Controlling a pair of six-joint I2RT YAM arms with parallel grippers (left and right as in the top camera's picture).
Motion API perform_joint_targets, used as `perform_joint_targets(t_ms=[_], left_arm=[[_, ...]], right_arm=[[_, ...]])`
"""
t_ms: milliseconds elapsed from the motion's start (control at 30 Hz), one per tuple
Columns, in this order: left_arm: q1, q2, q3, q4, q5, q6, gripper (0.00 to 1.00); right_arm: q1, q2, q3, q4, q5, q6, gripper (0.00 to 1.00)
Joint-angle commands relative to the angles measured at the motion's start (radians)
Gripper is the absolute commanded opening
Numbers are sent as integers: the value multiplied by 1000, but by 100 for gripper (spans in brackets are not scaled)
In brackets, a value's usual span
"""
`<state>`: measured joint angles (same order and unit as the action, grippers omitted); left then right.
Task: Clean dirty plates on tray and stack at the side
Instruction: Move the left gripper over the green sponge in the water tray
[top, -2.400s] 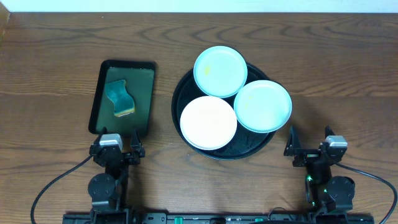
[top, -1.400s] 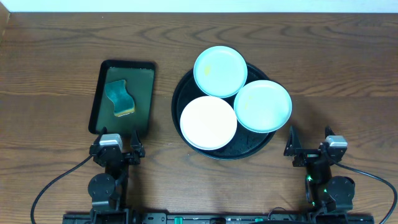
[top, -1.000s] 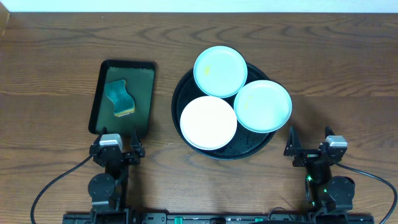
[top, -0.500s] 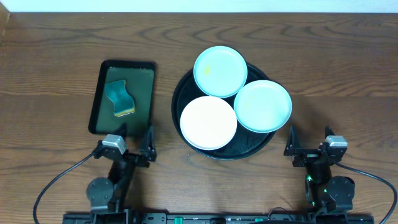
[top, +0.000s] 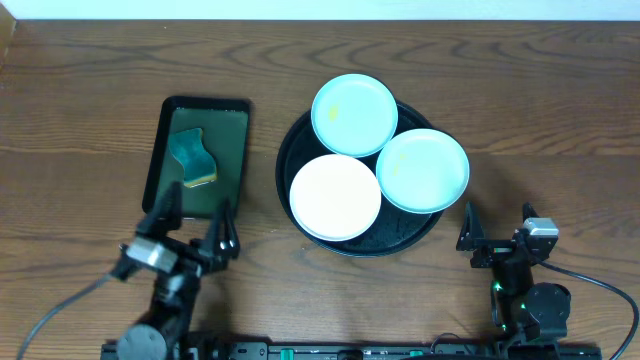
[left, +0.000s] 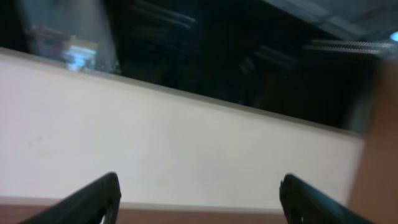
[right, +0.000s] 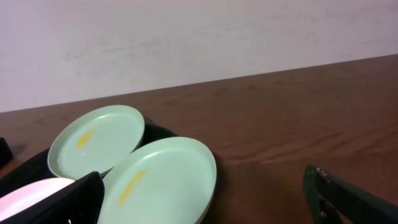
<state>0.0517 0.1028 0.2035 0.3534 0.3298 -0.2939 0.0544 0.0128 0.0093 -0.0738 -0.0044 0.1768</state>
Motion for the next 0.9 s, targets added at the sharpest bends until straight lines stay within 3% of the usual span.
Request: perform_joint_targets(t_ms=[0,133,233,400,500,600,767,800,867], left_arm=[[2,168,230,-151,-113,187,82],[2,494,562,-528,-132,275,82],[2,691,762,-729,-37,275,82],[10,897,910,-769,-65,231,82],[42,1033,1045,-905,-189,110,82],[87,1183,1161,-1028,-218,50,82],[96,1337,1179,-1045,-215,48,82],[96,1360,1179,-1040,-215,48,98],[96,1403,1179,-1022,-215,48,98]], right_arm=[[-8,-1,-4,-1,-4,-10,99],[-8,-1,-4,-1,-4,-10,99],[-8,-1,-4,-1,-4,-10,99],[-8,-1,-4,-1,-4,-10,99],[-8,-1,-4,-1,-4,-10,99],[-8,-1,-4,0,-4,-10,99],[-8,-1,-4,-1,-4,-10,99],[-8,-1,-4,-1,-4,-10,99],[-8,-1,-4,-1,-4,-10,99]])
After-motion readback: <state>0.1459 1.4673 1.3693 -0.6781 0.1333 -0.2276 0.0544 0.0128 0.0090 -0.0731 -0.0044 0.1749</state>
